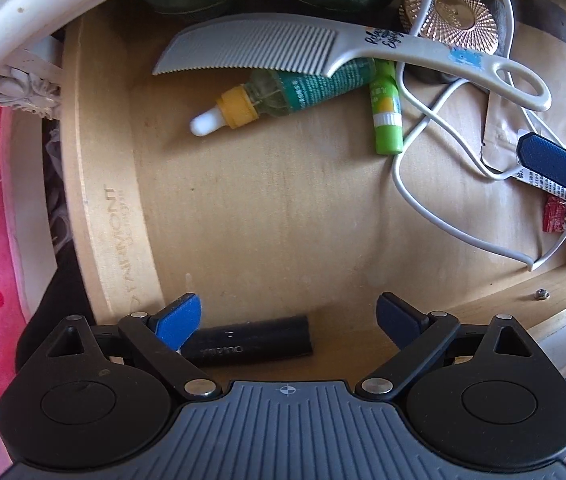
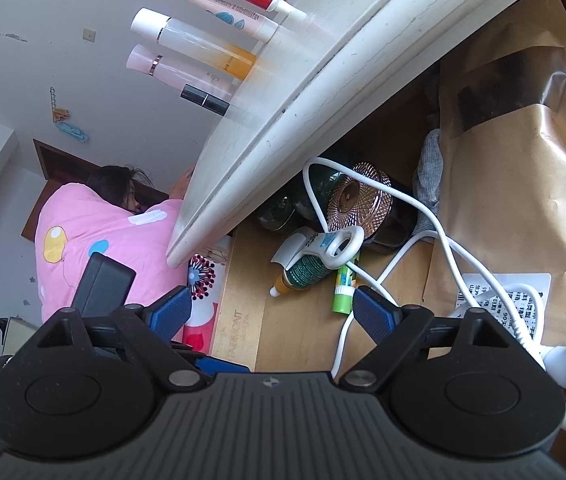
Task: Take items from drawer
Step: 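Reach the left tool toward the second black cylinder at the drawer front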
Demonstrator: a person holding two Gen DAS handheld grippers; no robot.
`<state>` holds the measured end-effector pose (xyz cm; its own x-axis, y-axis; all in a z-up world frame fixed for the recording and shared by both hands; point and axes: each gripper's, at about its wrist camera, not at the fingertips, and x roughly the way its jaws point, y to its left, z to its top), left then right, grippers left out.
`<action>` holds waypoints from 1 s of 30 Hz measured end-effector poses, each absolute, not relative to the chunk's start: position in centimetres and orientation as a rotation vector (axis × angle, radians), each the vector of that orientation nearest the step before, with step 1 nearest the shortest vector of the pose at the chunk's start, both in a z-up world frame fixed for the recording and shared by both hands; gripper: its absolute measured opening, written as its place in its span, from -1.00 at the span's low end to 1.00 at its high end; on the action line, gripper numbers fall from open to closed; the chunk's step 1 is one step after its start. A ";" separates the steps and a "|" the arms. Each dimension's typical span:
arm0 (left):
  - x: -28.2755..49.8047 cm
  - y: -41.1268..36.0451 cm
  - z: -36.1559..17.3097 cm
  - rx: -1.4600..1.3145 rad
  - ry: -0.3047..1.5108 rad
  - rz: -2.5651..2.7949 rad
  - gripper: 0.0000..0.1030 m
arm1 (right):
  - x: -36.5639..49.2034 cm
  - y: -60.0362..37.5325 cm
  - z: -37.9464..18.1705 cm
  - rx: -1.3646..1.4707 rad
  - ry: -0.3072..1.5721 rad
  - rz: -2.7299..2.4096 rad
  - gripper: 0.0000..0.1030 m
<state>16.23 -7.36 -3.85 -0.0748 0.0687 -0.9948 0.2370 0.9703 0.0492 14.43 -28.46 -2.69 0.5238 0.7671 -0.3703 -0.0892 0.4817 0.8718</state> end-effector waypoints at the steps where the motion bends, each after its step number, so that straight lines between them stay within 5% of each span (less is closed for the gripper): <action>1: 16.1 -7.1 -3.4 0.234 1.632 -0.139 0.87 | 14.4 -28.5 -2.6 0.919 0.866 0.608 0.74; 13: 11.2 -3.7 2.0 0.207 1.318 -0.218 0.64 | 13.3 -26.9 0.0 0.794 0.824 0.615 0.68; 30: 13.1 1.2 -1.2 -0.055 1.226 -0.345 0.09 | 15.7 -20.6 2.8 0.163 1.044 0.804 0.02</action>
